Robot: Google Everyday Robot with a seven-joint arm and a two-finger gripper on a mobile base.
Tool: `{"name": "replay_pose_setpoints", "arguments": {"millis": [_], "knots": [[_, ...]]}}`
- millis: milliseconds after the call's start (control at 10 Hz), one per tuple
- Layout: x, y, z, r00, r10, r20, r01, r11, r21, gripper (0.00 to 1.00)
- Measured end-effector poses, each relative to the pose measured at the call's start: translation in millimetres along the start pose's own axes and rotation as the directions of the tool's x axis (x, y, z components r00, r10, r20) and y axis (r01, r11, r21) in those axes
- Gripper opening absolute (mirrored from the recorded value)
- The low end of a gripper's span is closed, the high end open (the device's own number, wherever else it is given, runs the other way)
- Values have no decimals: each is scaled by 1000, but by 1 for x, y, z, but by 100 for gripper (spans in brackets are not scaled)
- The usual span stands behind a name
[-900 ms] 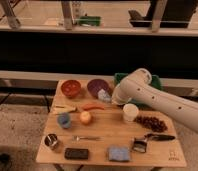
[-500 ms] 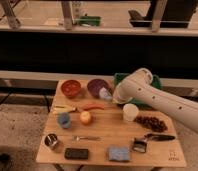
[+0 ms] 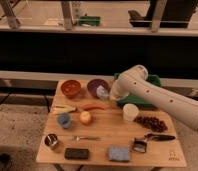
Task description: Wipe purple bowl with towel
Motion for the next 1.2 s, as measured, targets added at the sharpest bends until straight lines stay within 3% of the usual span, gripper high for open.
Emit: {"name": "replay_pose_setpoints", "arguments": {"millis": [300, 500, 800, 1200], "knots": [[-3, -26, 17, 999, -16, 33, 16, 1000, 9, 3], [-5, -45, 29, 998, -18, 62, 15, 999, 45, 3], [-10, -54, 40, 997, -25, 79, 18, 995, 98, 3], [-17, -66, 57, 991, -30, 133, 13, 992, 128, 3]]}}
